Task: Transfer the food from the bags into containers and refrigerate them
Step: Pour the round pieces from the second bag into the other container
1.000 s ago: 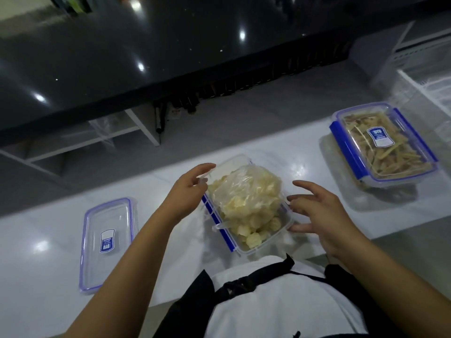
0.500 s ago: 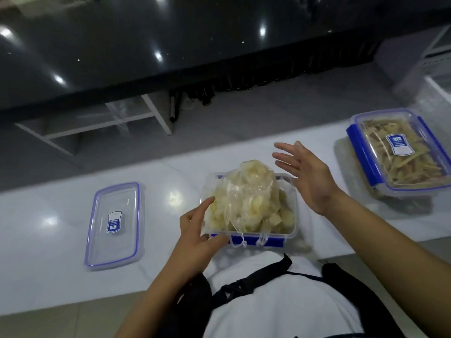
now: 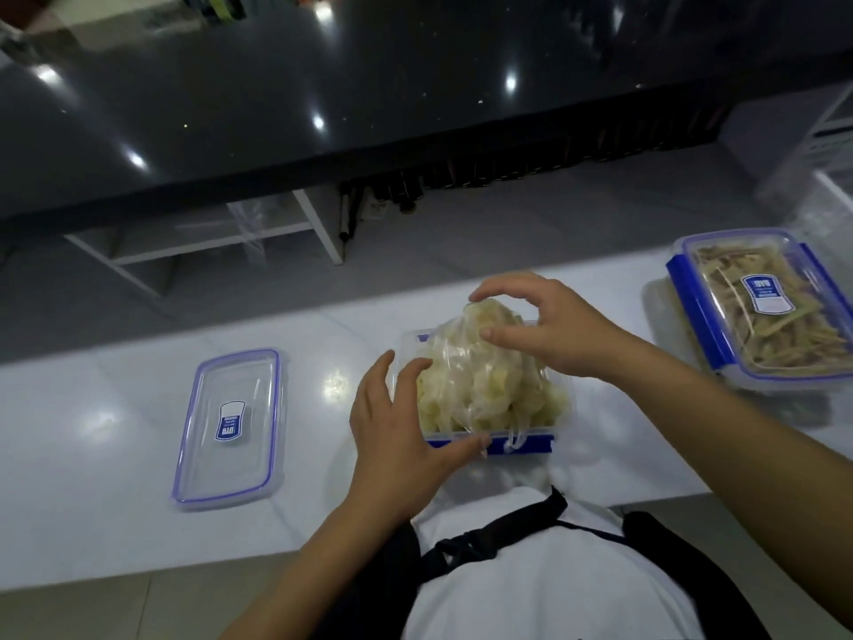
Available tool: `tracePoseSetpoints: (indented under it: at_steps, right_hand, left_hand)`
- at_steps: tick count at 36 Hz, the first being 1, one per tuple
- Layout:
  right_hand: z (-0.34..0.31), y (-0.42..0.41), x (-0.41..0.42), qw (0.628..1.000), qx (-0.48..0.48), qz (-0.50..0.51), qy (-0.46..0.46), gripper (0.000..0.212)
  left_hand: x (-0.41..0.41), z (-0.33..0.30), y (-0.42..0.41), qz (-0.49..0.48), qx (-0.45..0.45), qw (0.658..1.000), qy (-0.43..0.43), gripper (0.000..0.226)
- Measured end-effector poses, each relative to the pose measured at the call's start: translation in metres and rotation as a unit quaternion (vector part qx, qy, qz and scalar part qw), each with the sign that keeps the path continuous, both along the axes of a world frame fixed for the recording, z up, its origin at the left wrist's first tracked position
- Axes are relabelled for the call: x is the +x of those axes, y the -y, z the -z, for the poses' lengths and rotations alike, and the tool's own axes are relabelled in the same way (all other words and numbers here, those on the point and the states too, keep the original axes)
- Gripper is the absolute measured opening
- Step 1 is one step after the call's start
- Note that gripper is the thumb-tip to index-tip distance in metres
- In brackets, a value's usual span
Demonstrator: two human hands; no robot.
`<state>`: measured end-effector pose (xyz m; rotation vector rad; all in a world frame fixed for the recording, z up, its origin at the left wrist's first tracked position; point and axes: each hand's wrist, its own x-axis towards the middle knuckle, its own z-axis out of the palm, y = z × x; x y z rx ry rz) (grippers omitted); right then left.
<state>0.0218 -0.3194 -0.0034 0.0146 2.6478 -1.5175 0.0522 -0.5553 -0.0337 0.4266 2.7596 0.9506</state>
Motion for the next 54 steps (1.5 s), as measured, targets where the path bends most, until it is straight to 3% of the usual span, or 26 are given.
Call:
tracePoseSetpoints:
  at_steps: [4,6,11,15,18,22,25,28,30,32,37,40,44,46,49,51,54]
  right_hand:
    - [-0.003,0.004,-0.009,0.997,0.058,0.035,-0.028,0.005]
    - [-0.005,0.002,-0.01,0.996,0.065,0.046,-0.043,0.005]
    - [-0.017,-0.017,0.001,0.992,-0.021,0.095,-0.079,0.006]
    - [-0.027,-0.035,0.016,0.963,-0.188,0.155,-0.118,0.017]
    - [-0.028,-0.041,0.026,0.947,-0.232,0.18,-0.13,0.017]
    - [-0.029,-0.042,0.037,0.922,-0.312,0.178,-0.141,0.006]
    - [-0.023,-0.041,0.042,0.916,-0.317,0.19,-0.157,0.008]
    - [-0.009,-0.039,0.046,0.929,-0.315,0.17,-0.095,0.034]
    - [-0.001,-0.041,0.049,0.949,-0.277,0.145,-0.042,0.054]
    - [0.007,-0.041,0.052,0.967,-0.226,0.117,-0.004,0.059]
    - [0.019,-0.039,0.053,0.986,-0.139,0.083,0.031,0.056]
    - [0.021,-0.039,0.049,0.989,-0.106,0.105,0.008,0.047]
    - [0.016,-0.04,0.04,0.98,-0.141,0.134,-0.045,0.02]
    - [0.013,-0.04,0.036,0.974,-0.157,0.15,-0.063,0.01]
    - [0.011,-0.04,0.03,0.968,-0.172,0.173,-0.062,0.011]
    - [0.007,-0.041,0.025,0.966,-0.177,0.179,-0.063,0.014]
    - [-0.006,-0.046,0.021,0.96,-0.201,0.181,-0.066,0.013]
  left_hand:
    - [-0.015,0.002,-0.016,0.0,0.0,0.998,-0.063,0.037]
    - [-0.024,0.001,-0.016,-0.003,0.025,0.997,-0.08,0.009]
    - [-0.05,-0.019,0.005,-0.048,0.136,0.99,0.003,0.008]
    - [-0.071,-0.043,0.019,-0.089,0.302,0.942,0.113,0.014]
    - [-0.08,-0.051,0.022,-0.069,0.349,0.919,0.168,0.009]
    - [-0.089,-0.056,0.016,-0.087,0.43,0.873,0.213,0.022]
    - [-0.093,-0.053,0.012,-0.093,0.476,0.843,0.233,0.024]
    - [-0.093,-0.042,0.01,-0.075,0.44,0.866,0.224,0.028]
    - [-0.092,-0.031,0.013,-0.036,0.369,0.908,0.196,0.053]
    - [-0.09,-0.023,0.016,0.032,0.266,0.949,0.168,0.078]
    - [-0.084,-0.011,0.013,0.172,0.063,0.978,0.101,0.108]
    - [-0.083,-0.009,0.012,0.201,0.007,0.976,0.083,0.113]
    - [-0.081,-0.004,0.017,0.209,-0.046,0.973,0.08,0.118]
    - [-0.077,-0.001,0.017,0.179,-0.02,0.983,0.047,0.101]
    - [-0.076,-0.003,0.013,0.119,0.093,0.988,-0.028,0.045]
    - [-0.08,-0.011,0.01,0.089,0.148,0.984,-0.055,0.018]
    - [-0.089,-0.031,0.006,0.05,0.289,0.955,0.035,0.011]
